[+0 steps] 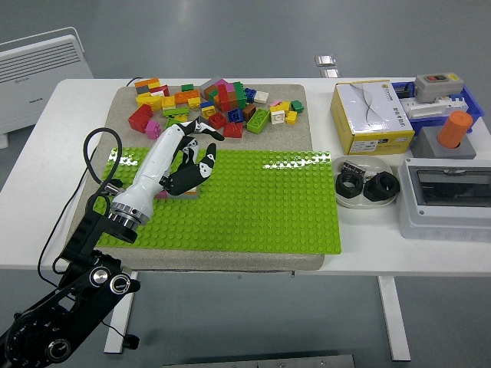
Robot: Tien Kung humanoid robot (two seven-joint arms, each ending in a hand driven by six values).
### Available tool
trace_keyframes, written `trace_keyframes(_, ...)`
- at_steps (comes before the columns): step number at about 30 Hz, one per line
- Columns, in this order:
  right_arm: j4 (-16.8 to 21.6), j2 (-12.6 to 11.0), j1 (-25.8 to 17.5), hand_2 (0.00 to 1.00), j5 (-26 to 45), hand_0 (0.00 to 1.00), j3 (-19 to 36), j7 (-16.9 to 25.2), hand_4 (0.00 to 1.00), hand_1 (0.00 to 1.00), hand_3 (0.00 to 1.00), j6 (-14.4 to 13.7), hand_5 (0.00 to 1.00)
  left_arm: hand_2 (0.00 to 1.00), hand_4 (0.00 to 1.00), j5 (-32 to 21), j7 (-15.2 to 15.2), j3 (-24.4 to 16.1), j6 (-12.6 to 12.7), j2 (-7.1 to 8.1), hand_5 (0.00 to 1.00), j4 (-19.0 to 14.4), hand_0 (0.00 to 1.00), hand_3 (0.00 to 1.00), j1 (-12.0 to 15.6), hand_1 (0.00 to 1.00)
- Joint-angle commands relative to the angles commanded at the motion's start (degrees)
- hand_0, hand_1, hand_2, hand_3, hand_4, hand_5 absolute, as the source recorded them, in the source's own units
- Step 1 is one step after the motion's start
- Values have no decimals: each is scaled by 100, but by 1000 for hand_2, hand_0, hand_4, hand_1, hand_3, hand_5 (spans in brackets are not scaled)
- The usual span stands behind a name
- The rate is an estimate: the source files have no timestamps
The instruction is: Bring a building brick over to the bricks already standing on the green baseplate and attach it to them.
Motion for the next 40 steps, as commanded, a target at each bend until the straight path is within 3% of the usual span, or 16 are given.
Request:
trace_keyframes(8,0,-16,-21,769,330,636,-270,-26,846,694,815,-32,998,73,374,-798,-233,-98,-65,-24,2,127,238,544,-26,23)
trace_keyframes(15,0,-13,-22,776,795,650,-726,-57,845,703,814,-94,998,74,378,-1142,-295,-143,-87,-34,2,177,235,538,3,23)
trace_keyframes(31,0,2,-25,771,861,652,-812,-76,854,700,810,-100,998,73,381,-1868,-461,-621,-173,-4,2,254,238,535,71,25)
trace_keyframes(40,0,-5,-9,769,870,651,-805,-76,855,699,807,-97,998,74,379,-2308,-651,-794,-341,76,2,507,240,533,-42,34)
